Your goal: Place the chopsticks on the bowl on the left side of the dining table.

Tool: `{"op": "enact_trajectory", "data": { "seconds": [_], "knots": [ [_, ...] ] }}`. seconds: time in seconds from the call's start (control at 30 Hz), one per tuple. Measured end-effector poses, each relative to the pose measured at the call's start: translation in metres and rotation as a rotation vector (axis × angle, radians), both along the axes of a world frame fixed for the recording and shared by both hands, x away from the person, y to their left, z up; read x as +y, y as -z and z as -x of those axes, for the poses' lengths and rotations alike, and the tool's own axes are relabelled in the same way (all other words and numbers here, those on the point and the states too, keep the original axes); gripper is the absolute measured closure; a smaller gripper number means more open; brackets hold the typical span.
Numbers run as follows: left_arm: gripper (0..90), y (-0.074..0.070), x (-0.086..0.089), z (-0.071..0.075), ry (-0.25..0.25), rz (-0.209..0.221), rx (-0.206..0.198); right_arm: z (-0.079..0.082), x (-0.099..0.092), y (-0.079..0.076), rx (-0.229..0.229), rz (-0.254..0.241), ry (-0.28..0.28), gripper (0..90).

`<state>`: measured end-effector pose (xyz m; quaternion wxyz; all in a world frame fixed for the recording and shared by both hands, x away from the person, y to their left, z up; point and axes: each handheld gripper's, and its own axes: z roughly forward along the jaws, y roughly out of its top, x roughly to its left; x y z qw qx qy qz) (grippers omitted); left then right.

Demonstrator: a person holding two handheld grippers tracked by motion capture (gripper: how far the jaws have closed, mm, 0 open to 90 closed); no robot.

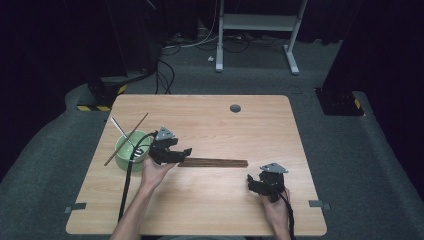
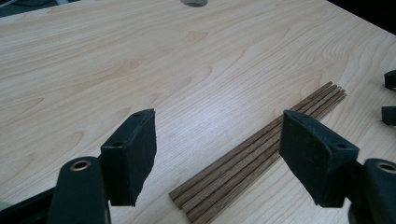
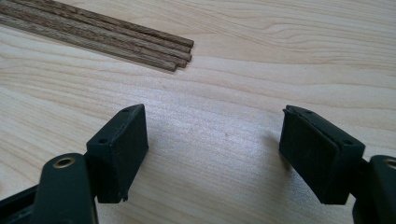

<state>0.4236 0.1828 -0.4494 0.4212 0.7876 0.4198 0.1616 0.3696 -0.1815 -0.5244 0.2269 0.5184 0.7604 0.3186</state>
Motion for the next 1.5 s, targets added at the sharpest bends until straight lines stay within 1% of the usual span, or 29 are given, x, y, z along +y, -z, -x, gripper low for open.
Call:
{"op": "enact_trajectory", "data": {
  "seconds": [0.07,0.17,0.3,0.43,0.5,0.57,0.6,0.67,0.73,0.83,0.97,1.03,1.1,1.13,1.2,1.33,1.5],
  "knots": [
    [27.7,0.001,-0.004,-0.001,0.007,-0.010,0.004,0.000,0.000,0.000,0.000,0.000,0.000,23.0],
    [27.6,0.001,-0.007,-0.001,0.015,-0.008,0.002,0.000,0.000,0.000,0.000,0.000,0.000,23.0],
    [27.4,0.004,-0.015,-0.003,0.032,-0.024,0.003,0.000,0.000,0.000,0.001,0.000,0.001,23.0],
    [27.3,0.006,-0.020,-0.004,0.039,-0.023,0.009,0.000,0.000,0.000,0.000,0.000,0.000,23.0],
    [27.3,0.008,-0.027,-0.005,0.049,-0.036,0.011,0.000,0.000,0.000,0.000,0.000,0.001,23.0],
    [27.5,0.009,-0.029,-0.006,0.051,-0.034,0.016,0.000,0.000,0.000,0.000,0.000,0.000,23.0],
    [27.6,0.012,-0.033,-0.007,0.057,-0.044,0.025,0.000,0.000,0.000,0.000,0.000,0.000,23.0],
    [27.8,0.013,-0.038,-0.008,0.062,-0.058,0.025,0.000,0.000,0.000,0.000,0.000,0.000,23.0],
    [28.0,0.015,-0.042,-0.010,0.070,-0.046,0.033,0.000,0.000,0.000,0.000,0.001,0.000,23.0],
    [28.1,0.017,-0.046,-0.012,0.075,-0.053,0.042,0.000,0.000,0.000,0.000,0.000,0.000,23.0],
    [28.5,0.021,-0.057,-0.016,0.091,-0.058,0.059,0.000,0.000,0.000,0.000,0.000,0.000,23.0],
    [29.0,0.023,-0.063,-0.018,0.092,-0.072,0.066,0.000,0.000,0.000,0.001,0.000,0.001,23.0],
    [29.5,0.024,-0.066,-0.019,0.095,-0.070,0.071,0.000,0.000,0.000,0.000,0.000,0.000,23.0],
    [29.7,0.027,-0.073,-0.021,0.100,-0.079,0.082,0.000,0.000,0.000,0.001,0.000,0.001,23.0],
    [29.9,0.029,-0.078,-0.022,0.101,-0.093,0.084,0.000,0.000,0.000,0.000,0.000,0.000,23.0],
    [30.7,0.036,-0.088,-0.026,0.104,-0.101,0.099,0.000,0.000,0.000,0.000,0.000,0.000,23.0],
    [31.7,0.040,-0.094,-0.029,0.100,-0.104,0.110,0.000,0.000,0.000,0.000,0.000,0.000,23.0]
  ]
}}
